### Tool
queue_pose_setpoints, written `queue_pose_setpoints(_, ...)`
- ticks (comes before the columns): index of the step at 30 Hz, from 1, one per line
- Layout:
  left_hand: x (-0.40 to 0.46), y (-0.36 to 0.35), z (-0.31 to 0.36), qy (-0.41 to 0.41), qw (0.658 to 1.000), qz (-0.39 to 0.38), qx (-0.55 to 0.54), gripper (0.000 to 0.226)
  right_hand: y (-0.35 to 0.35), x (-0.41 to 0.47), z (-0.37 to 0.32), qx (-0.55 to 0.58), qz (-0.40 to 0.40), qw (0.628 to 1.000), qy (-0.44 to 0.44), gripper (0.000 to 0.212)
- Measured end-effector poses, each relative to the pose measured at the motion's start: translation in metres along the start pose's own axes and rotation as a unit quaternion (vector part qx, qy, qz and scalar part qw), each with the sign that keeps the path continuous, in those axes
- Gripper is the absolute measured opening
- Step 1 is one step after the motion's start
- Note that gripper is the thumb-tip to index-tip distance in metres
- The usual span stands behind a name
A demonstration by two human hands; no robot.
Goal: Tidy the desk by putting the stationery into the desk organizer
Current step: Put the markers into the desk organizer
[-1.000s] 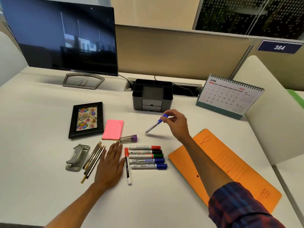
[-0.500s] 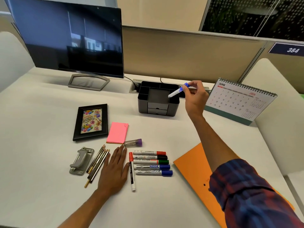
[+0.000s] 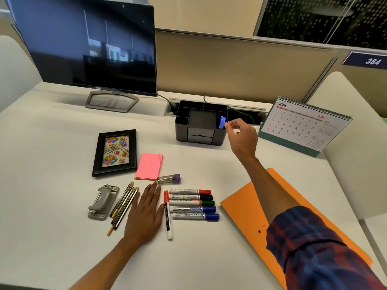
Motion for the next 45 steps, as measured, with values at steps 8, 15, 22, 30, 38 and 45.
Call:
queue_pose_setpoints(8,0.001,0.000,0.000,0.004,1.000,0.002,0.006,0.062,-0.034,-0.079,-0.006,0.025,-0.237,0.971,0.032,0.013)
queue_pose_setpoints(15,0.002,-0.001,0.000,0.006,1.000,0.001,0.013,0.062,-0.052,-0.133,-0.011,-0.005,-0.407,0.914,-0.003,0.023)
queue_pose_setpoints(22,0.001,0.001,0.001,0.006,1.000,0.002,0.004,0.063,-0.052,-0.146,-0.014,-0.014,-0.451,0.892,0.026,0.024)
queue_pose_setpoints(30,0.001,0.001,0.000,0.006,1.000,0.002,0.003,0.063,-0.050,-0.148,-0.013,0.036,-0.461,0.887,-0.008,0.016)
queue_pose_setpoints(38,0.001,0.001,0.001,0.004,1.000,-0.001,0.002,0.063,-0.052,-0.149,-0.008,0.031,-0.467,0.883,-0.019,0.021)
queue_pose_setpoints(45,0.001,0.001,0.000,0.002,1.000,0.001,-0.001,0.062,-0.058,-0.148,-0.007,0.039,-0.479,0.877,0.003,0.018)
Point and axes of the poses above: each hand's wrist, its own x-axis towards the middle knuckle, its own y-axis out of the back of the hand, z = x × y, the point moved 5 cm from there along x, towards the middle knuckle, and after that the axes turned 12 degrees about y, right-handed, at the moved point
